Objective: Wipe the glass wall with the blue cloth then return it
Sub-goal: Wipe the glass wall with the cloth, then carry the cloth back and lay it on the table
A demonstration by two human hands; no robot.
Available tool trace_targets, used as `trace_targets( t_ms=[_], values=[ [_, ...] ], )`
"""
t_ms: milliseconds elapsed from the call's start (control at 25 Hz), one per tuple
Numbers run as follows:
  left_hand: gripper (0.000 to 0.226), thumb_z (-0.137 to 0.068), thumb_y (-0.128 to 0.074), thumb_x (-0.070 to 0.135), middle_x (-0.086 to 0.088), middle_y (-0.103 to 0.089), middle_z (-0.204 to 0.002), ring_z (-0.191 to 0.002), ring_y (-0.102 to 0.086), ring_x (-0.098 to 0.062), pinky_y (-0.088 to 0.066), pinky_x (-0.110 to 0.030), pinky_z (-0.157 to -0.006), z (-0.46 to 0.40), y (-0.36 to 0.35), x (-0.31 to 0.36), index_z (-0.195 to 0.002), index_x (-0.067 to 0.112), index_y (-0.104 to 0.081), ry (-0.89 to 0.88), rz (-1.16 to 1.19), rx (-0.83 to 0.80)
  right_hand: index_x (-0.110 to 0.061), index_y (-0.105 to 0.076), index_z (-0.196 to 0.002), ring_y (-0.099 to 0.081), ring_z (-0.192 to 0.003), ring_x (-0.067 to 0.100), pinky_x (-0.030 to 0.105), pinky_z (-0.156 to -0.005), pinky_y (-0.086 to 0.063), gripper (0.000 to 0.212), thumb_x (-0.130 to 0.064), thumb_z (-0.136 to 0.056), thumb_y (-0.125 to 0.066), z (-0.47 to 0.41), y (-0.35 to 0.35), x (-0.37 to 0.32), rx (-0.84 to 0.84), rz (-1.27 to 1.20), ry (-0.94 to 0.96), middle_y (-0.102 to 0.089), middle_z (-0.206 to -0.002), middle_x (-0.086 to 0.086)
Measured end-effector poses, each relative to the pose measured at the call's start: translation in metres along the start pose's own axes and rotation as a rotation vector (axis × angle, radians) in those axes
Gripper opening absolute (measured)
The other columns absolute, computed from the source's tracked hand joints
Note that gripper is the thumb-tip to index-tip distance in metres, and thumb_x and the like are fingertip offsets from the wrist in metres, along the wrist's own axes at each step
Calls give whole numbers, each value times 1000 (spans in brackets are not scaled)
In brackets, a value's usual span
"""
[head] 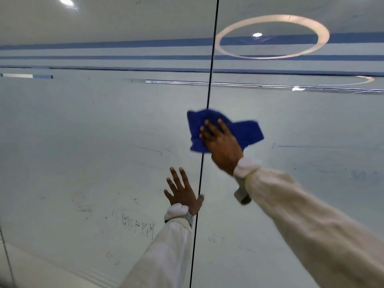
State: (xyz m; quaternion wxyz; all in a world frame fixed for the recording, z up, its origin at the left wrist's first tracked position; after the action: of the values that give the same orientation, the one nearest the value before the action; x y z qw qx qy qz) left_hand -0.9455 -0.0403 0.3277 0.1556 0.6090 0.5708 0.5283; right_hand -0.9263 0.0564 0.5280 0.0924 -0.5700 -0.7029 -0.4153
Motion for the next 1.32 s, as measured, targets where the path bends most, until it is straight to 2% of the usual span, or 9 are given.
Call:
trace_targets(
  t_ms=[120,240,320,400,560,680,880,1080,1320],
  values=[
    [119,-88,-65,63,-18,26,-168,-156,-16,-44,-26,-59,-122,2,6,3,-164,13,13,-30,-36,29,-9,-61,-135,-32,-147,31,53,-122,-8,53,-11,-82,-67,78,-53,-71,-194,-133,63,-58,-143,8],
    [110,-92,-67,53,-13,19,-172,-147,-35,-43,-38,-57,-114,0,8,-5,-165,17,6,-9,48,-33,-8,-78,-98,-66,-115,33,48,-107,-44,23,-12,-76,-75,97,-54,-96,-232,-428,-24,-77,-105,11],
    [92,-89,-73,38,-13,-12,-172,-137,-47,-43,-46,-55,-108,-5,24,-1,-163,19,-23,-26,374,-57,-8,-73,-85,-71,-88,31,39,-84,-52,10,-9,-84,-63,81,-43,-66,-221,-818,-376,-75,-85,11],
    [57,-74,-71,35,-22,-61,-137,-113,-64,-42,-51,-52,-92,-4,55,-9,-125,10,-65,40,900,11,-8,-69,-82,-70,-83,35,42,-74,-56,11,-9,-79,-58,73,-52,-41,-248,-1266,-768,-73,-83,15],
    [42,-82,-59,40,-15,-81,-89,-88,-71,-36,-56,-42,-79,30,73,-35,-101,6,-74,417,1522,-280,-1,-70,-97,-70,-101,39,57,-88,-57,43,-18,-58,-72,71,-83,-68,-421,-1879,-1066,-74,-106,23],
    [24,-91,-56,30,-7,-80,-78,-77,-70,-27,-55,-32,-69,52,84,-70,-97,13,-72,454,1478,-316,-3,-70,-107,-65,-112,40,58,-98,-51,61,-25,-50,-73,69,-101,-124,-606,-1979,-993,-71,-117,23],
    [32,-86,-63,29,-14,-77,-100,-91,-69,-32,-53,-42,-90,98,85,-166,-107,7,-71,651,1437,-182,4,-66,-112,-66,-113,39,56,-101,-49,63,-25,-56,-69,51,-98,-247,-846,-2139,-780,-69,-118,27],
    [63,-62,-77,36,-12,-73,-118,-99,-70,-33,-61,-47,-91,176,124,-302,-118,14,-62,905,908,302,-3,-68,-101,-64,-90,27,32,-71,-54,25,-14,-79,-75,49,-59,-352,-908,-1906,-358,-68,-97,10],
    [52,-90,-67,33,-2,-58,-121,-105,-58,-31,-47,-37,-94,402,207,-368,-134,13,-49,1281,366,493,-12,-69,-110,-68,-97,22,37,-87,-56,50,-30,-68,-88,129,67,-547,-1144,-1813,200,-72,-106,2]
  ],
)
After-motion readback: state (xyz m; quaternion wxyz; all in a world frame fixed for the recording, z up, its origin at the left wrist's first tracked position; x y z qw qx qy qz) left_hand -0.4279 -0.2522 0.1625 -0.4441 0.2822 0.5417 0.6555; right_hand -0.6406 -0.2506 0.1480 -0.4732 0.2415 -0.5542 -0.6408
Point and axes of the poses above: each hand's wrist, its own z-axis away from the middle knuckle, its own y-axis out of the back of the hand, x = y × z, the point moved 10 cm from there along -z, towards the middle knuckle
